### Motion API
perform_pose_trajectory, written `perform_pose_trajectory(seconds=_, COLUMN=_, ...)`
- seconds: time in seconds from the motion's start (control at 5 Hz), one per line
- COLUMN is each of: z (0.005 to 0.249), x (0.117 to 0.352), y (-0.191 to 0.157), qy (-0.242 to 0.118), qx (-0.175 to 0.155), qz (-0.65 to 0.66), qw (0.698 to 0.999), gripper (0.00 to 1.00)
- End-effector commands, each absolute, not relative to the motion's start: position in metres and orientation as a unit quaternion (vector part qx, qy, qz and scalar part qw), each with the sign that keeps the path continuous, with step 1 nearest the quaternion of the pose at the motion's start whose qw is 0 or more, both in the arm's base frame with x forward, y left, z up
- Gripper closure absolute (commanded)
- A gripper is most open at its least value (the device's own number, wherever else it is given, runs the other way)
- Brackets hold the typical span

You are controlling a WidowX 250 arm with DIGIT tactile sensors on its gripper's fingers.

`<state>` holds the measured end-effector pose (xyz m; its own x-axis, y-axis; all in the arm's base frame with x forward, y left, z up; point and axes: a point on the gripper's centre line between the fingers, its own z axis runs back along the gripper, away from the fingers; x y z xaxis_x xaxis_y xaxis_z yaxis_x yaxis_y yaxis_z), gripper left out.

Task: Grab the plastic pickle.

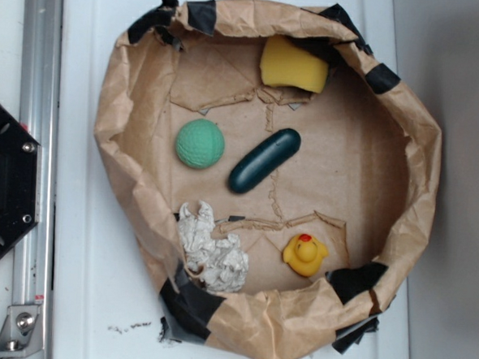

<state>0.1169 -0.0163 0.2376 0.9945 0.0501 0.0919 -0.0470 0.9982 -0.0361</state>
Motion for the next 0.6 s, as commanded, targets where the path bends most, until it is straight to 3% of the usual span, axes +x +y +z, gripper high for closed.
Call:
perform_pose_trajectory(seconds=0.0, z=0.238, x=0.117, y=-0.016, qy=-0.046, qx=-0.017, qz=0.024, qw=0.998, gripper=0.0)
perform_pose_trajectory(seconds=0.2, z=0.215, x=0.159, y=-0.007, qy=-0.084, qx=-0.02, qz=0.116, qw=0.989, gripper=0.0)
perform_pose_trajectory(seconds=0.4, z=0.196, x=0.196, y=0.003, qy=-0.129, qx=-0.045, qz=0.148, qw=0.979, gripper=0.0)
